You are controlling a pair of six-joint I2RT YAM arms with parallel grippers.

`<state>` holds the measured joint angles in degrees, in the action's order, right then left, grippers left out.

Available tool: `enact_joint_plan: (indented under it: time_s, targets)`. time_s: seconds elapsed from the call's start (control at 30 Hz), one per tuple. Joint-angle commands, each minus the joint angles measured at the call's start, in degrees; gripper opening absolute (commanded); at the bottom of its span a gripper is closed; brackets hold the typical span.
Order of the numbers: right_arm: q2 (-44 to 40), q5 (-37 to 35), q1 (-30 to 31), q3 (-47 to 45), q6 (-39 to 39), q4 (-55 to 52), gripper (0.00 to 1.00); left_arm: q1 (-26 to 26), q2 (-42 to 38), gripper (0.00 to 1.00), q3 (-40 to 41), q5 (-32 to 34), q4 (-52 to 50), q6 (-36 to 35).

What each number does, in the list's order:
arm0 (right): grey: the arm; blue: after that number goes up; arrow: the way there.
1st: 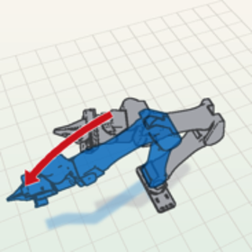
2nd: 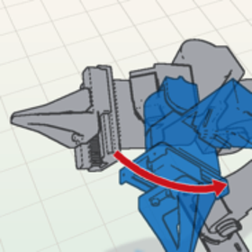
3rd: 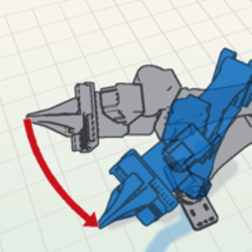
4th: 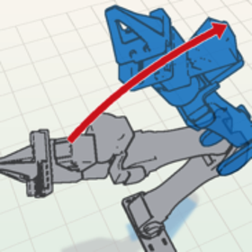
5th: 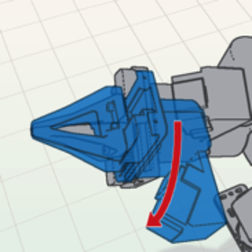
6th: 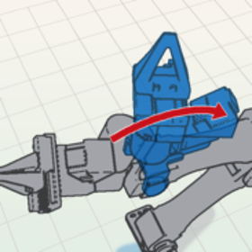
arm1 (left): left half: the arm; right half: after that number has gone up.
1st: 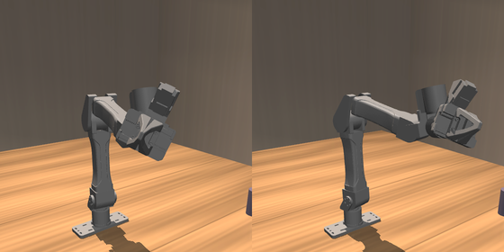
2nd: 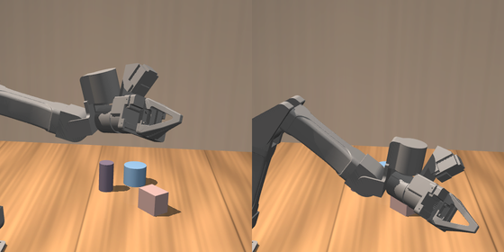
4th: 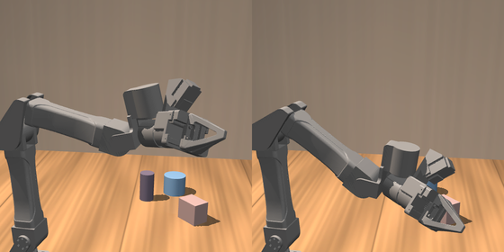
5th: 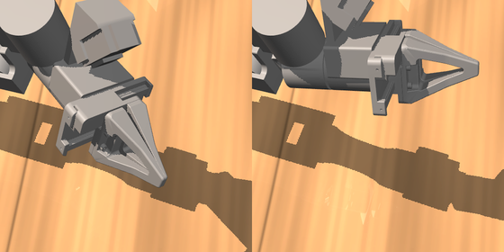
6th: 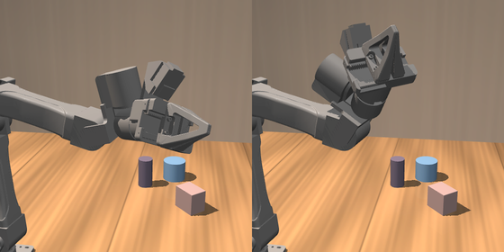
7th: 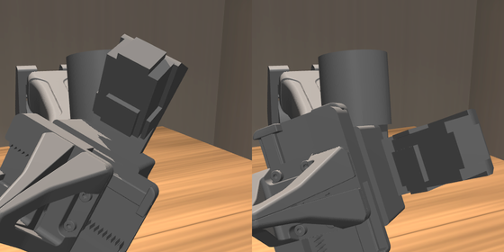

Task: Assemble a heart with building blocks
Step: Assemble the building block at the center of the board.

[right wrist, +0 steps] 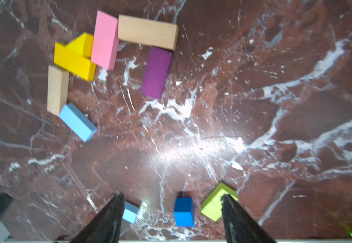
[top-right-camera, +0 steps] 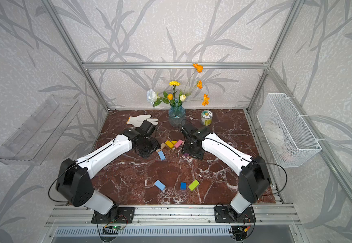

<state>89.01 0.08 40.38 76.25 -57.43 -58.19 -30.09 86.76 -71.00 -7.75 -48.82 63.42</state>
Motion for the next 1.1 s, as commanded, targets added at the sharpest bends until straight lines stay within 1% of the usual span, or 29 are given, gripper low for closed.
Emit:
enact_joint_plan:
  time_s: [0.0, 0.07, 0.1, 0.13, 0.17, 0.23, 0.3, 0.33, 0.4, 0.6, 1.07]
  targets:
    - [-3.8, -5.0, 1.9, -4.6, 2.7, -5.2, 0.75, -0.8, -2.0, 0.72, 4.0, -0.6, -0.3, -2.2]
    - [-5.0, -6.8, 2.4, -5.3, 3.7, -6.5, 0.74, -0.9, -3.4, 0.71, 5.9, 0.1, 0.4, -3.0]
    - [-5.2, -7.7, 2.5, -5.4, 4.2, -7.1, 0.72, -0.9, -3.7, 0.70, 7.5, -0.1, 1.9, -3.5]
    - [-5.3, -8.3, 2.6, -5.6, 4.7, -6.9, 0.67, -0.8, -3.5, 0.67, 9.0, -0.3, 3.0, -3.7]
    - [-5.1, -8.5, 2.6, -6.0, 5.1, -6.3, 0.56, -0.8, -3.0, 0.62, 10.2, -1.1, 4.6, -3.6]
    - [-4.1, -9.1, 2.6, -5.8, 5.5, -6.2, 0.26, -0.8, -0.2, 0.45, 11.9, -3.0, 7.1, -3.4]
    - [-3.1, -8.9, 2.6, -5.1, 5.7, -6.1, 0.08, -0.9, 2.8, 0.33, 12.6, -4.2, 9.2, -4.1]
    - [-2.8, -8.7, 2.6, -4.9, 5.6, -6.0, 0.04, -0.9, 4.4, 0.28, 12.6, -4.1, 9.4, -4.3]
    - [-2.6, -8.5, 2.6, -5.0, 5.2, -5.4, 0.00, -0.9, 7.1, 0.23, 12.0, -3.4, 9.7, -5.1]
    - [-2.3, -9.4, 2.6, -4.3, 4.8, -5.1, 0.00, -0.6, 13.5, 0.21, 9.0, -1.5, 9.8, -5.6]
    - [-2.1, -9.7, 2.4, -5.0, 3.9, -4.8, 0.00, -0.1, 18.8, 0.21, 4.8, -1.3, 8.9, -4.6]
